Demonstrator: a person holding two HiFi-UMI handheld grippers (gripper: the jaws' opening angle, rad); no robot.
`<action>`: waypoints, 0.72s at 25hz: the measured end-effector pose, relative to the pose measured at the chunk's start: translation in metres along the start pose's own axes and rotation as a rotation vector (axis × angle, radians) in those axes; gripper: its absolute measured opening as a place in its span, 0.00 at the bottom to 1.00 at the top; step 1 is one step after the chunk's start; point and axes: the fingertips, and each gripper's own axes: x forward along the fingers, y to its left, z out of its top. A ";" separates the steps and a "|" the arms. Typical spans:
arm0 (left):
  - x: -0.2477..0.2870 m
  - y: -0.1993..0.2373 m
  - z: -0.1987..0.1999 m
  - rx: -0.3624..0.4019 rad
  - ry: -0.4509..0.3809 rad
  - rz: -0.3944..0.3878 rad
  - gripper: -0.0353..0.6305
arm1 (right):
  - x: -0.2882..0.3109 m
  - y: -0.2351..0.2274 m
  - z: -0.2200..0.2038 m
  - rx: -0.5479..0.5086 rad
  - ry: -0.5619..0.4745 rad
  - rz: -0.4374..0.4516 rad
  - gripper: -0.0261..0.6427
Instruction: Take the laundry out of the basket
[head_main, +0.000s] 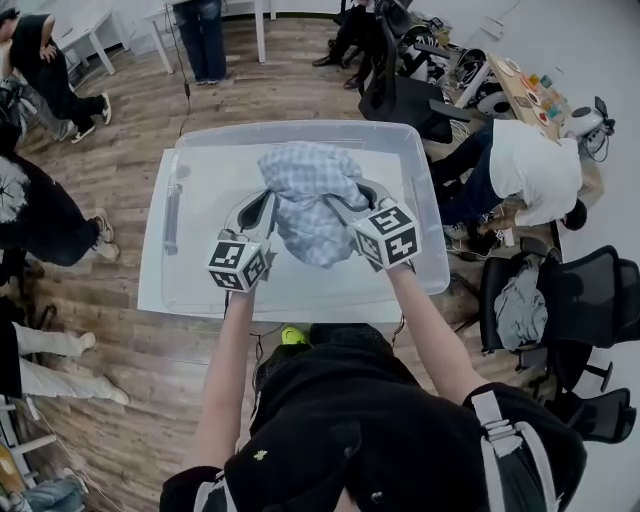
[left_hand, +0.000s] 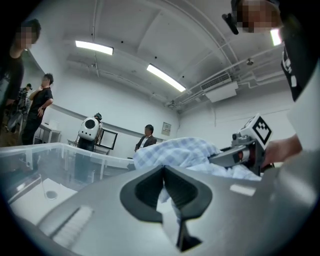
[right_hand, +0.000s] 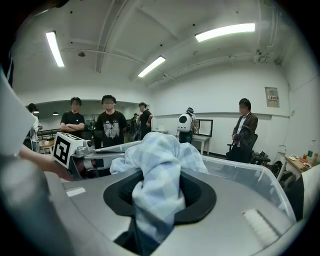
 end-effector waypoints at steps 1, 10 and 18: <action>0.000 -0.002 0.005 0.002 -0.012 -0.004 0.06 | -0.005 0.000 0.003 0.003 -0.011 -0.002 0.25; -0.012 -0.012 0.043 0.034 -0.067 -0.029 0.06 | -0.032 0.013 0.030 0.006 -0.097 0.000 0.25; -0.024 -0.028 0.053 0.019 -0.064 -0.046 0.06 | -0.046 0.026 0.038 0.007 -0.125 0.006 0.26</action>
